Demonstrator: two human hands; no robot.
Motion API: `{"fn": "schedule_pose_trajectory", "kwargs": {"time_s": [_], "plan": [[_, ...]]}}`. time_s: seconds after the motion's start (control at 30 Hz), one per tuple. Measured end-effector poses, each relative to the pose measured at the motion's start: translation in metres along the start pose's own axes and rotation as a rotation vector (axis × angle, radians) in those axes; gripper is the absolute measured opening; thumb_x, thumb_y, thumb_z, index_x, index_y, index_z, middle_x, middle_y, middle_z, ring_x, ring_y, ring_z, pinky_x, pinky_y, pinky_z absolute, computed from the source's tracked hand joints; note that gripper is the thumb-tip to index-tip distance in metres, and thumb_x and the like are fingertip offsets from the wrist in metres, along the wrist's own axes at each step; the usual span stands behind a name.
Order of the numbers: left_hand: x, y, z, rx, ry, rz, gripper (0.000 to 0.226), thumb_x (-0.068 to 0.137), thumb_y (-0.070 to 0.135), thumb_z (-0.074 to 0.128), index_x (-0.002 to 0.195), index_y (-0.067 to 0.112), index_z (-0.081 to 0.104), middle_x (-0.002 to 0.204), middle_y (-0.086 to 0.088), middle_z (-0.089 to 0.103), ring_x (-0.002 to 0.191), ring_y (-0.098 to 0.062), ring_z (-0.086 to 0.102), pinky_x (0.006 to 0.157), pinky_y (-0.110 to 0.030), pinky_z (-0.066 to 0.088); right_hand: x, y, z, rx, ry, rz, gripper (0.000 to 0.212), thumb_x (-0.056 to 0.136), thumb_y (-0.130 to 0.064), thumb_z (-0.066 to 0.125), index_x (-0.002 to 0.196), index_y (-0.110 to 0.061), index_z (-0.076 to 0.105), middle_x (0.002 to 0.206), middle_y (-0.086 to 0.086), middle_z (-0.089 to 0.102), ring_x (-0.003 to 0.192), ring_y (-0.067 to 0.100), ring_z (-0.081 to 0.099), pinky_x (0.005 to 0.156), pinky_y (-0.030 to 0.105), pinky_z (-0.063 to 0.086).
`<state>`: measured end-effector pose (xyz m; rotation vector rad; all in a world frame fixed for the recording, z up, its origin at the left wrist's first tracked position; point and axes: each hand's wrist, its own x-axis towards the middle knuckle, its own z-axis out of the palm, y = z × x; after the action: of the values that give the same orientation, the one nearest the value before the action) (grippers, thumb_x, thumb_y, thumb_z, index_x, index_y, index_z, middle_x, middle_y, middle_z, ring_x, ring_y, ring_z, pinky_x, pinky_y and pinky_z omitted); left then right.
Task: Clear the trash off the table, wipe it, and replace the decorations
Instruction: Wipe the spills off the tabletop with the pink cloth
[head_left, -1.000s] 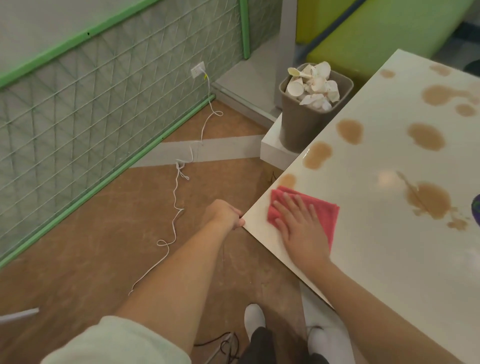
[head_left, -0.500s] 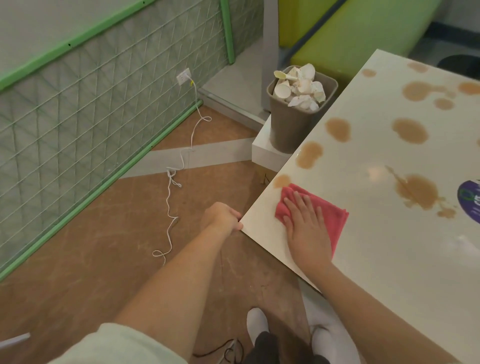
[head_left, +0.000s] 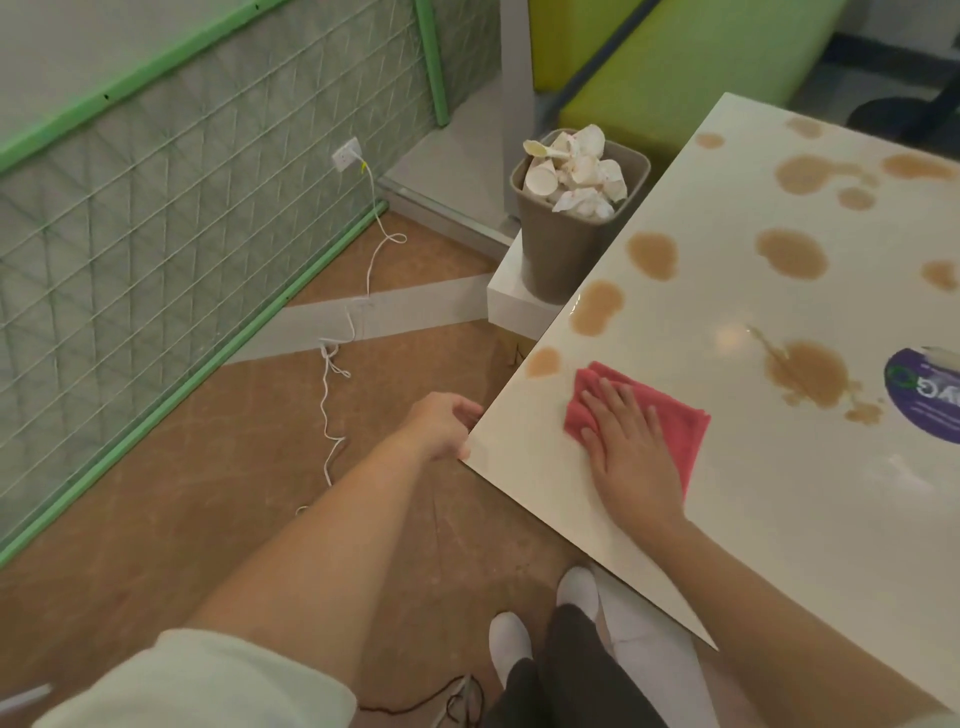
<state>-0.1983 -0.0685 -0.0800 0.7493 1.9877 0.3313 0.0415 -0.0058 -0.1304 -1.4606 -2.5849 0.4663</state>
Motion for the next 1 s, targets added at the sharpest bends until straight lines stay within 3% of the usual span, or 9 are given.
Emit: {"fn": "schedule_pose_trajectory", "kwargs": {"time_s": [0.1, 0.2, 0.27, 0.43, 0.53, 0.6, 0.7, 0.87, 1.0], "plan": [[0.003, 0.012, 0.002, -0.119, -0.065, 0.041, 0.063, 0.075, -0.022, 0.051, 0.128, 0.011, 0.061, 0.105, 0.001, 0.063, 0.103, -0.015, 0.059, 0.078, -0.026, 0.050, -0.015, -0.021, 0.005, -0.018, 0.020, 0.013, 0.052, 0.101, -0.038, 0.022, 0.146, -0.023, 0.042, 0.159, -0.002, 0.028, 0.149, 0.020, 0.018, 0.121, 0.043, 0.010], [0.017, 0.030, 0.009, -0.193, 0.033, 0.050, 0.034, 0.087, 0.005, 0.062, 0.118, 0.017, 0.069, 0.108, 0.003, 0.069, 0.099, -0.014, 0.065, 0.088, -0.029, 0.053, -0.021, -0.039, 0.018, -0.031, -0.066, -0.166, 0.051, 0.104, -0.039, 0.021, 0.149, -0.026, 0.038, 0.159, -0.005, 0.029, 0.149, 0.018, 0.019, 0.120, 0.041, 0.011], [0.025, 0.042, 0.007, -0.194, 0.087, 0.081, 0.023, 0.089, 0.010, 0.063, 0.105, 0.022, 0.074, 0.101, 0.004, 0.072, 0.092, -0.013, 0.068, 0.087, -0.033, 0.056, -0.006, -0.023, 0.014, -0.036, -0.099, -0.229, 0.050, 0.105, -0.039, 0.019, 0.152, -0.028, 0.033, 0.159, -0.009, 0.027, 0.150, 0.011, 0.013, 0.121, 0.037, 0.007], [0.043, 0.056, 0.000, -0.034, 0.107, 0.084, 0.031, 0.078, 0.000, 0.069, 0.075, 0.031, 0.069, 0.088, 0.005, 0.072, 0.085, -0.014, 0.070, 0.082, -0.035, 0.058, 0.030, 0.036, -0.012, -0.013, 0.007, 0.068, 0.055, 0.101, -0.038, 0.015, 0.149, -0.024, 0.037, 0.160, -0.006, 0.024, 0.150, 0.012, 0.011, 0.121, 0.030, -0.005], [0.052, 0.058, -0.002, -0.013, 0.079, 0.015, 0.031, 0.079, -0.002, 0.070, 0.073, 0.028, 0.069, 0.083, 0.004, 0.072, 0.084, -0.019, 0.072, 0.081, -0.035, 0.059, 0.018, 0.009, -0.005, -0.032, 0.043, 0.120, 0.055, 0.101, -0.035, 0.018, 0.147, -0.017, 0.042, 0.158, 0.000, 0.030, 0.149, 0.019, 0.016, 0.121, 0.037, 0.002], [0.056, 0.066, -0.004, 0.041, 0.048, -0.006, 0.031, 0.080, -0.001, 0.070, 0.070, 0.028, 0.069, 0.076, 0.006, 0.071, 0.082, -0.018, 0.073, 0.081, -0.033, 0.060, 0.003, -0.015, 0.004, -0.036, 0.007, 0.055, 0.053, 0.103, -0.035, 0.017, 0.147, -0.018, 0.042, 0.157, 0.000, 0.033, 0.148, 0.021, 0.019, 0.120, 0.040, 0.006], [0.059, 0.079, -0.009, 0.181, 0.013, 0.005, 0.028, 0.079, 0.003, 0.071, 0.070, 0.029, 0.069, 0.077, 0.009, 0.071, 0.080, -0.015, 0.073, 0.081, -0.031, 0.059, 0.015, -0.010, 0.003, 0.003, -0.061, 0.015, 0.060, 0.103, -0.043, 0.001, 0.153, -0.025, 0.029, 0.161, -0.007, 0.020, 0.150, 0.013, 0.007, 0.122, 0.037, 0.002], [0.064, 0.082, -0.014, 0.277, -0.081, 0.052, 0.024, 0.081, 0.006, 0.070, 0.074, 0.029, 0.066, 0.080, 0.007, 0.071, 0.083, -0.016, 0.073, 0.077, -0.029, 0.060, 0.049, 0.021, -0.008, 0.050, 0.082, 0.271, 0.062, 0.099, -0.040, 0.010, 0.150, -0.019, 0.037, 0.160, -0.007, 0.020, 0.149, 0.010, 0.007, 0.122, 0.033, -0.001], [0.072, 0.073, -0.022, 0.250, -0.151, 0.093, 0.020, 0.079, 0.010, 0.074, 0.075, 0.029, 0.068, 0.082, 0.007, 0.074, 0.079, -0.012, 0.073, 0.080, -0.030, 0.059, 0.016, -0.024, 0.001, 0.118, 0.130, 0.373, 0.063, 0.099, -0.043, 0.004, 0.150, -0.022, 0.036, 0.160, -0.009, 0.023, 0.149, 0.006, 0.005, 0.122, 0.031, -0.004]]}}
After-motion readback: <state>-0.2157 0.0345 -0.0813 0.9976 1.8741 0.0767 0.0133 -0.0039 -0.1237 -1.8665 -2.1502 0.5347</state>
